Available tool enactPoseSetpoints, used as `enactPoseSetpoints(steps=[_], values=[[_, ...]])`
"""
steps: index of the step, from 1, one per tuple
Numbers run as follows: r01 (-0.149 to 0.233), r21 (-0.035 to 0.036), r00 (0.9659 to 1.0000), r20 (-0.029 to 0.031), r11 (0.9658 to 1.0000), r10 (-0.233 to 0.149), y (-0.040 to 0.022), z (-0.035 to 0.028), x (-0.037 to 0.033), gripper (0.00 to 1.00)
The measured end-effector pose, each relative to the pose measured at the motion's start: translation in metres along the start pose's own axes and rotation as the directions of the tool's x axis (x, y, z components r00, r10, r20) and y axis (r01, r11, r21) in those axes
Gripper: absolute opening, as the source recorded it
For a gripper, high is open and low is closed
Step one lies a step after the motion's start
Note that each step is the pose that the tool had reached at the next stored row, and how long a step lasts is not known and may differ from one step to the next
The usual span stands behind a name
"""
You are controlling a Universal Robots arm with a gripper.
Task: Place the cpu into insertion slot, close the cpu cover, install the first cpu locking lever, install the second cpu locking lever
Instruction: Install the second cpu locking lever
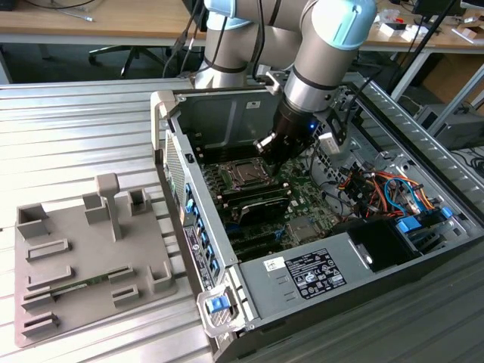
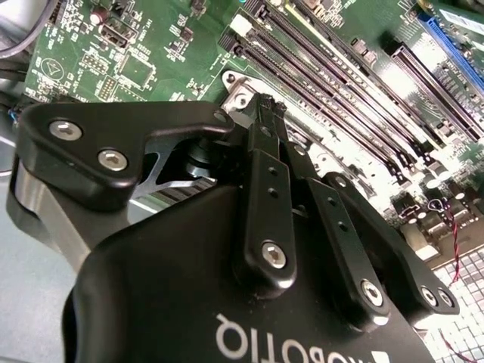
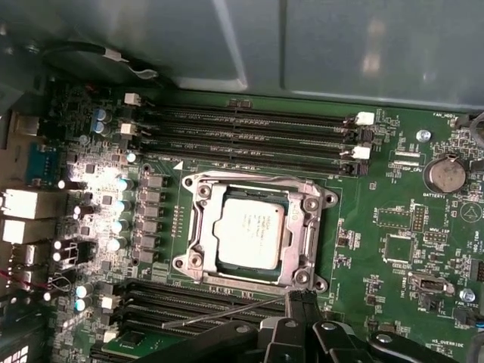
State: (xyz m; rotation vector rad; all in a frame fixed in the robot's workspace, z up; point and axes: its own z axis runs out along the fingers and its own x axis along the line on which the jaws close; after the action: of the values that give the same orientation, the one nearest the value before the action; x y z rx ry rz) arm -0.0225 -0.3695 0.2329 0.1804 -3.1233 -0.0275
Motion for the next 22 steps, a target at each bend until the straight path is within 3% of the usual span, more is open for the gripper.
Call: enactPoseSetpoints(steps=[10,22], values=[[0.000,0.0001,1.0000,0.0000,1.0000,0.000,-0.0041,0.0071,0.0010,0.11],[0.000,0.0000,1.0000,0.0000,1.0000,0.000,-0.0041,0.0130,0.0065,0.11]])
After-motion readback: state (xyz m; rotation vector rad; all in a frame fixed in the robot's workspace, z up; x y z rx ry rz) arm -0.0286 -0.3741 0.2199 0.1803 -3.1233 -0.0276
